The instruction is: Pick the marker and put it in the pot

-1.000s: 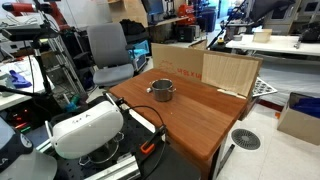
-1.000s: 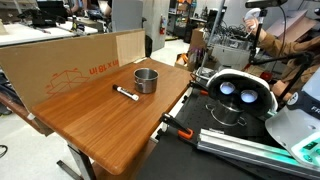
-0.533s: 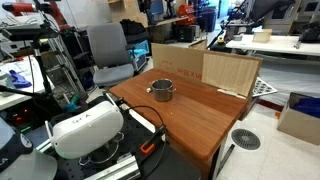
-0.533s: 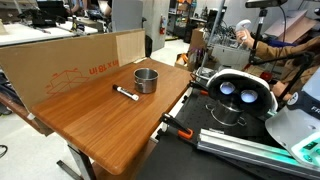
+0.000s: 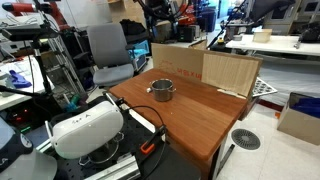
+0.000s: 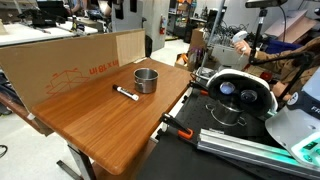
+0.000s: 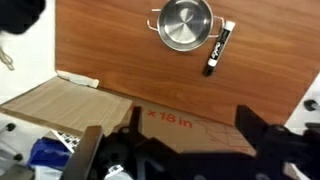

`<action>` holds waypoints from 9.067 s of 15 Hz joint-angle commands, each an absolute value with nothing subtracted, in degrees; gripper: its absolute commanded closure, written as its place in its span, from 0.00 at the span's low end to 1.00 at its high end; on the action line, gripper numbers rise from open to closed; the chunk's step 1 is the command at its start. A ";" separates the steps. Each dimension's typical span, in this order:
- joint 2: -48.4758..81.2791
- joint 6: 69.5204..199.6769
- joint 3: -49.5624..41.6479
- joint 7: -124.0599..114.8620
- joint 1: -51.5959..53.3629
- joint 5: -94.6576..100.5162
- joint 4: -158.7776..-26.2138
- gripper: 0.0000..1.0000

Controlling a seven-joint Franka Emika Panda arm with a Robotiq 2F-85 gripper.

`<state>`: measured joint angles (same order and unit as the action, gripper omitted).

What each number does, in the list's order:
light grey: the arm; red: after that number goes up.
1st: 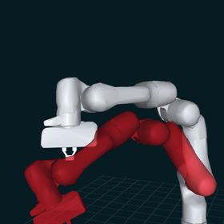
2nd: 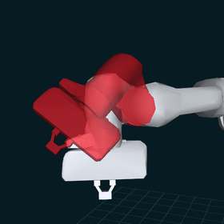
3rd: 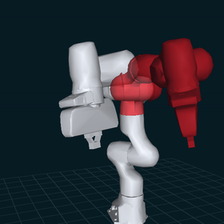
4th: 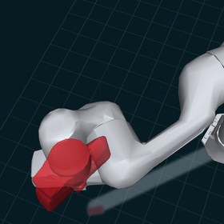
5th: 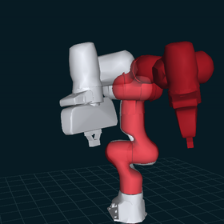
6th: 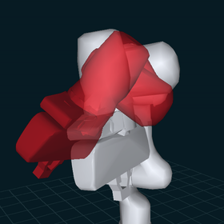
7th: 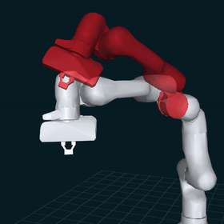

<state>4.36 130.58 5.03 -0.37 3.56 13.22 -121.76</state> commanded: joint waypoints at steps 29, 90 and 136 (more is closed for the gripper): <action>37.88 126.48 5.99 1.33 9.62 10.93 -104.39 0.00; 9.59 140.64 2.78 -6.86 7.59 16.98 -126.02 0.95; 5.39 154.26 3.35 -10.78 6.26 22.11 -140.57 0.00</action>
<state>10.42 157.39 1.34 -20.33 7.52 30.28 -138.07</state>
